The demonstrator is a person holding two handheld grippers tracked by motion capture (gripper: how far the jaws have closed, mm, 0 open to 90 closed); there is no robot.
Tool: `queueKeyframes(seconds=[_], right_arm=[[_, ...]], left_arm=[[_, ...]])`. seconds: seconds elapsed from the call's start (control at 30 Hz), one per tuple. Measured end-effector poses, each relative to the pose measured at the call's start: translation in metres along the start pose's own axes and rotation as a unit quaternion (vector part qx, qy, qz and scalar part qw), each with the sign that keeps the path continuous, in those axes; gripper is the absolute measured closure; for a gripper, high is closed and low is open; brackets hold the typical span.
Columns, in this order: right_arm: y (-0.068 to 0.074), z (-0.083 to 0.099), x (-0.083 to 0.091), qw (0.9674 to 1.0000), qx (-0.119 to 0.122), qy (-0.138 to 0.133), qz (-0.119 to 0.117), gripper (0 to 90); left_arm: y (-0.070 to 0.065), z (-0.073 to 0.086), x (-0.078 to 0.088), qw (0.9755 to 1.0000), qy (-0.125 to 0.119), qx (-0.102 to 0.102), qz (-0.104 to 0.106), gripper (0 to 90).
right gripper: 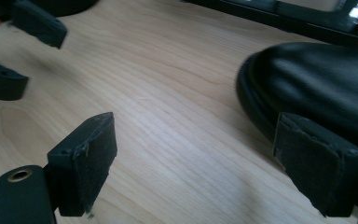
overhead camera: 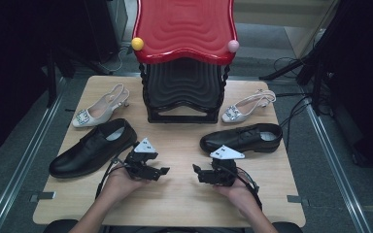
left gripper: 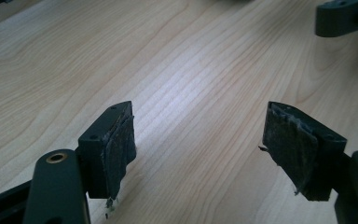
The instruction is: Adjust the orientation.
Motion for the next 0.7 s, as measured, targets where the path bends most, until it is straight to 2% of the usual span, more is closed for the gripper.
queueKeyframes(seconds=[0.03, 0.1, 0.17, 0.2, 0.23, 0.27, 0.37, 0.47, 0.5, 0.6, 0.7], right_arm=[[-0.002, -0.002, 0.002, 1.0, -0.001, 0.007, -0.007, 13.8], [-0.003, -0.004, 0.005, 0.9995, 0.014, 0.007, -0.026, 12.9], [-0.002, -0.005, 0.007, 0.9979, 0.026, 0.011, -0.058, 13.7], [-0.001, -0.006, 0.006, 0.9977, 0.024, 0.017, -0.062, 16.3], [-0.001, -0.006, 0.006, 0.9977, 0.024, 0.017, -0.062, 16.3], [-0.001, -0.006, 0.005, 0.9976, 0.028, 0.02, -0.06, 16.4], [-0.001, -0.006, 0.005, 0.9973, 0.033, 0.02, -0.063, 17.8], [0.0, -0.006, 0.006, 0.9973, 0.033, 0.015, -0.064, 17.8], [0.0, -0.006, 0.006, 0.997, 0.034, 0.015, -0.067, 17.2], [0.002, -0.005, 0.005, 0.9968, 0.04, 0.02, -0.067, 17.8], [0.004, -0.003, 0.004, 0.9964, 0.051, 0.024, -0.064, 21.2]], left_arm=[[0.001, -0.004, 0.001, 1.0, 0.003, -0.007, -0.005, 24.8], [0.004, -0.014, 0.004, 0.9996, 0.013, -0.022, -0.009, 24.4], [0.006, -0.024, 0.006, 0.9998, 0.003, -0.021, 0.003, 26.8], [0.007, -0.027, 0.006, 0.9997, -0.002, -0.022, 0.008, 31.3], [0.008, -0.028, 0.005, 0.9997, -0.01, -0.02, 0.008, 31.3], [0.008, -0.028, 0.004, 0.9998, -0.008, -0.013, 0.015, 32.4], [0.009, -0.02, -0.001, 0.9996, 0.013, -0.011, 0.021, 33.1], [0.012, -0.014, -0.004, 0.9992, 0.026, 0.004, 0.03, 34.0], [0.012, -0.013, -0.004, 0.9992, 0.026, 0.005, 0.031, 34.5], [0.01, -0.011, -0.002, 0.9993, 0.025, -0.008, 0.027, 35.6], [0.011, -0.012, 0.001, 0.9993, 0.013, 0.0, 0.035, 36.0]])
Point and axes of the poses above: each handheld gripper's, and its own axes: x roughly backward along the jaws, z roughly out of its underside, y roughly to its left, the point moved 1 cm from there along -x, roughly forward along the jaws, and after that the axes turned 8 degrees about -x, right-handed, at the moved point
